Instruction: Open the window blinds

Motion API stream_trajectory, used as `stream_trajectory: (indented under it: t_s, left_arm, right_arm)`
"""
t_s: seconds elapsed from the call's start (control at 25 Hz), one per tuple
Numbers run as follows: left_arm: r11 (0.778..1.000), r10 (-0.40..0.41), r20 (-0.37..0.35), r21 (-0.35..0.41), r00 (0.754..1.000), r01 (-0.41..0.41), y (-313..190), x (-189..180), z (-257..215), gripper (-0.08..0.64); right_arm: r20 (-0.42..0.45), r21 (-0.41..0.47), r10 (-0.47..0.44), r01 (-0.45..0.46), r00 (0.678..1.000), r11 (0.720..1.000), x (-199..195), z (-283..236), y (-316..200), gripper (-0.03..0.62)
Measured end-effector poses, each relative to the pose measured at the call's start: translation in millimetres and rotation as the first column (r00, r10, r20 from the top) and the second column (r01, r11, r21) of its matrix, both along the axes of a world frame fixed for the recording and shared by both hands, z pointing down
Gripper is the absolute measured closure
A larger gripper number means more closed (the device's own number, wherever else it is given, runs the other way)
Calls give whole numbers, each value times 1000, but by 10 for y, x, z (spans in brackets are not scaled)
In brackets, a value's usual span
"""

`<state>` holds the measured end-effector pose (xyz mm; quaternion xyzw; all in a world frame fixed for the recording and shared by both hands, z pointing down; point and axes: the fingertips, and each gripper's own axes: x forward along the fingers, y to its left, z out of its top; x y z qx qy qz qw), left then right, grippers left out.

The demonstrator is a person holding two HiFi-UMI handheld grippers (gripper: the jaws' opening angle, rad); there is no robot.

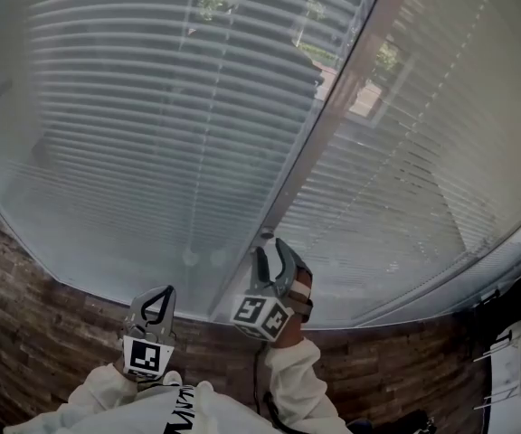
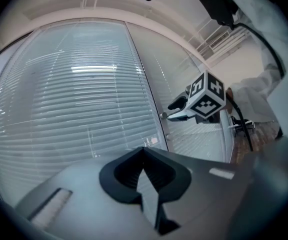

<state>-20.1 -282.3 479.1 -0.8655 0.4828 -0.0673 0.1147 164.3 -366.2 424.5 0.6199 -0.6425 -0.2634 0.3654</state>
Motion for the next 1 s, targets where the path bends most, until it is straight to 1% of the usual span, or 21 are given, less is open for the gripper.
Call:
stream_trajectory:
  t_s: [0.2, 0.32, 0.52, 0.64, 0.72, 0.8, 0.92, 1.0]
  left_arm:
    - [1000, -13, 0, -9, 1000, 13, 9, -31, 34, 560]
    - [1000, -23, -6, -16, 1000, 23, 6, -71, 63, 560]
    - [999, -31, -4, -10, 1000, 31, 8, -90, 56, 560]
    - [1000, -28, 0, -12, 1000, 28, 17, -87, 68, 560]
    - [999, -30, -4, -12, 1000, 30, 16, -91, 65, 560]
    - [999, -35, -6, -12, 999, 35, -5, -96, 60, 560]
    - [999, -42, -8, -7, 999, 42, -29, -105, 46, 560]
    - [999, -47, -11, -9, 999, 46, -26, -117, 49, 560]
  right_arm:
    - [-100, -23, 13, -15, 995, 1000, -2, 0, -146, 393]
    - [-150, -39, 23, -29, 988, 999, -2, 12, -211, 393]
    - [-173, -41, 38, -46, 984, 998, -5, -34, -260, 398]
    - [-173, -44, 45, -53, 984, 998, -15, -37, -263, 427]
    - [-139, -46, 49, -56, 989, 997, -20, -18, -263, 451]
    - [-75, -44, 57, -60, 996, 997, -10, -7, -270, 462]
    - [52, -50, 63, -60, 997, 997, 9, -23, -279, 463]
    - [150, -56, 65, -57, 987, 997, 13, -32, -275, 463]
